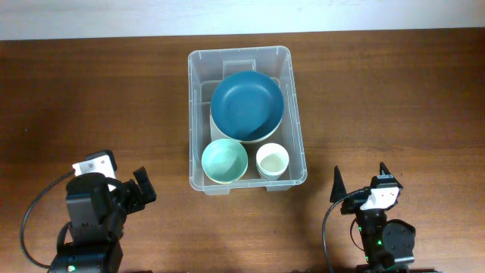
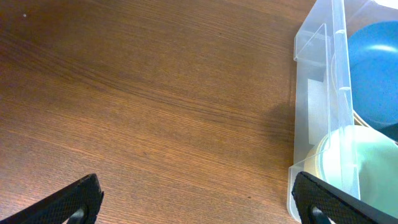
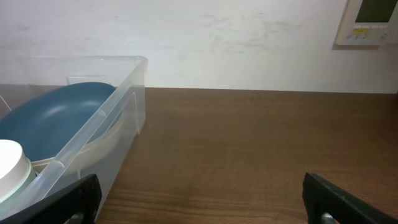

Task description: Pack container

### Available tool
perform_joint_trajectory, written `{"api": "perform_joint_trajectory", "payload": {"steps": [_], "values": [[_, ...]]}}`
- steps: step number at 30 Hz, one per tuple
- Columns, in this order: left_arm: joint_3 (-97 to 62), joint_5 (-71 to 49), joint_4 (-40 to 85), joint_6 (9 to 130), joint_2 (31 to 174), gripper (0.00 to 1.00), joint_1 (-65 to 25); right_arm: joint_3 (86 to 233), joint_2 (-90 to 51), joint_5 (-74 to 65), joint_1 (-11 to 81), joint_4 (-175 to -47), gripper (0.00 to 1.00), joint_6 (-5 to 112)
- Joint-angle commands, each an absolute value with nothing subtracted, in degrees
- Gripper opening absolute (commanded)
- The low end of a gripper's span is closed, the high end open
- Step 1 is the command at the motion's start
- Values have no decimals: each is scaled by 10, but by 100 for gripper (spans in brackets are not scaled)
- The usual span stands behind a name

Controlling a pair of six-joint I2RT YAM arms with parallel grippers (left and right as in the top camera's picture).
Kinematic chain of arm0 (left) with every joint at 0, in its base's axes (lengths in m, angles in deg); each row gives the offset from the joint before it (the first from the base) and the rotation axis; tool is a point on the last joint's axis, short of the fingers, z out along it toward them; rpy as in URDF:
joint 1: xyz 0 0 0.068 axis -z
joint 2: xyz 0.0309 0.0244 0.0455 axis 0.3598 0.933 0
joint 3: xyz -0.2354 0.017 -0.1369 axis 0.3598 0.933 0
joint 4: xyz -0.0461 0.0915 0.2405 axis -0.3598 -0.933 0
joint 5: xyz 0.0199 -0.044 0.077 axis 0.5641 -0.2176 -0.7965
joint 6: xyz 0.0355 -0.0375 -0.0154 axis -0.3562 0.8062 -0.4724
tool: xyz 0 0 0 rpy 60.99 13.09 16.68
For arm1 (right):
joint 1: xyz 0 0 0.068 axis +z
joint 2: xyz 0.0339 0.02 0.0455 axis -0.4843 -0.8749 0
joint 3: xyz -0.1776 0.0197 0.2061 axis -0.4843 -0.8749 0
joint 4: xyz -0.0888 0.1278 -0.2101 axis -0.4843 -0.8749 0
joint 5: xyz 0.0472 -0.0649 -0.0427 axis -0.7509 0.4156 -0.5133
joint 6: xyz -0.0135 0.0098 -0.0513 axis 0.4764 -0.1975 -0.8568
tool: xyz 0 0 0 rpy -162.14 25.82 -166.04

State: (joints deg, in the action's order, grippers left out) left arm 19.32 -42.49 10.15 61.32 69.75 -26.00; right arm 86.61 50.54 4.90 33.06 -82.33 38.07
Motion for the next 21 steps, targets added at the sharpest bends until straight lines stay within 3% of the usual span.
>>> {"api": "perform_joint_trajectory", "payload": {"steps": [1,21], "values": [[196,-429,103,610,695,100,-262,864,511,42,327,-828,99,381],[238,-429,89,610,649,100,-262,864,511,42,327,-828,99,381]]}}
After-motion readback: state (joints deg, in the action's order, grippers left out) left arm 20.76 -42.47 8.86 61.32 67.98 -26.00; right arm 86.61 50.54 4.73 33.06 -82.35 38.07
